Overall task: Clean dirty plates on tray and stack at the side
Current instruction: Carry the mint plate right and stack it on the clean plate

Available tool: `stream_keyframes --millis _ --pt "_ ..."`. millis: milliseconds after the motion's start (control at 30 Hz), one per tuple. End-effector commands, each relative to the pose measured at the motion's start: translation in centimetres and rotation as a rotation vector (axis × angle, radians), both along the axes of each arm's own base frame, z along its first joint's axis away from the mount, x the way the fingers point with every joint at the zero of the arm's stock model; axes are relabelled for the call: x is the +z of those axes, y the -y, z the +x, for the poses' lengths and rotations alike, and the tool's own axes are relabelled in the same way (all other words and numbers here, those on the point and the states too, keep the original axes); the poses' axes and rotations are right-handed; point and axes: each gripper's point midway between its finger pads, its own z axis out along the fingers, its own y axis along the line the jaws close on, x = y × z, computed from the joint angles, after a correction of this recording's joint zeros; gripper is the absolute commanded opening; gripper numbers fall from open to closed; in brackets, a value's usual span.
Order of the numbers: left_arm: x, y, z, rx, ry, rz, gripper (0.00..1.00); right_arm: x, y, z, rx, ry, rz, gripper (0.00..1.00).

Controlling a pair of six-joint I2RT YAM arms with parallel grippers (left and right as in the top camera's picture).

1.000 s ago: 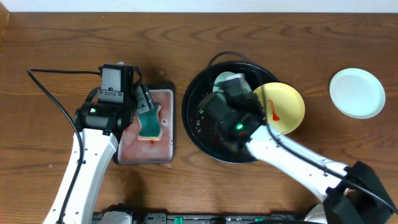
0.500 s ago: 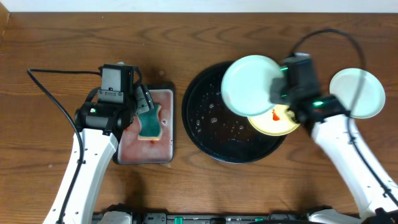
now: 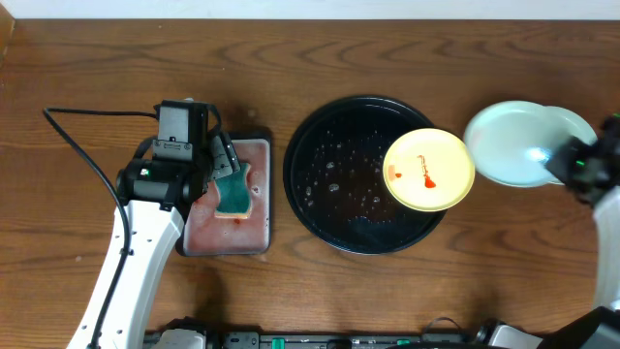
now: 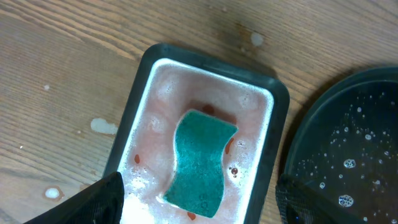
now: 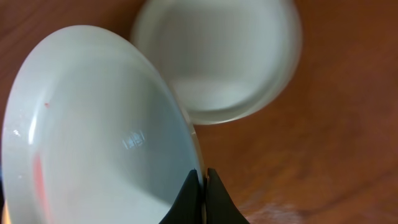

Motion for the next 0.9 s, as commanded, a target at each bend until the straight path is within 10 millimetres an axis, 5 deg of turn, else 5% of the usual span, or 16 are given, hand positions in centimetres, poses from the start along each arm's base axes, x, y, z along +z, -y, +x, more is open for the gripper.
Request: stream_keyframes --millis 0,267,533,867 --pt "0.1 -0.3 0.0 -0.006 -0.001 0.014 0.78 -1.1 3.4 -2.4 -0.108 -0.005 0.015 0.01" --pt "0.1 -0.3 0.0 -0.006 -0.001 0.014 0.78 -4.5 8.0 -4.6 -0.377 0.062 0.069 0.01" --pt "0.1 -0.3 0.0 -0.006 0.0 0.013 0.78 -4.7 11.1 -1.5 -0.45 0.221 0.038 0.01" --pt "0.1 -0.3 0.0 -0.006 -0.001 0.014 0.78 -8.7 10.3 2.8 -0.423 0.302 0.186 0.01"
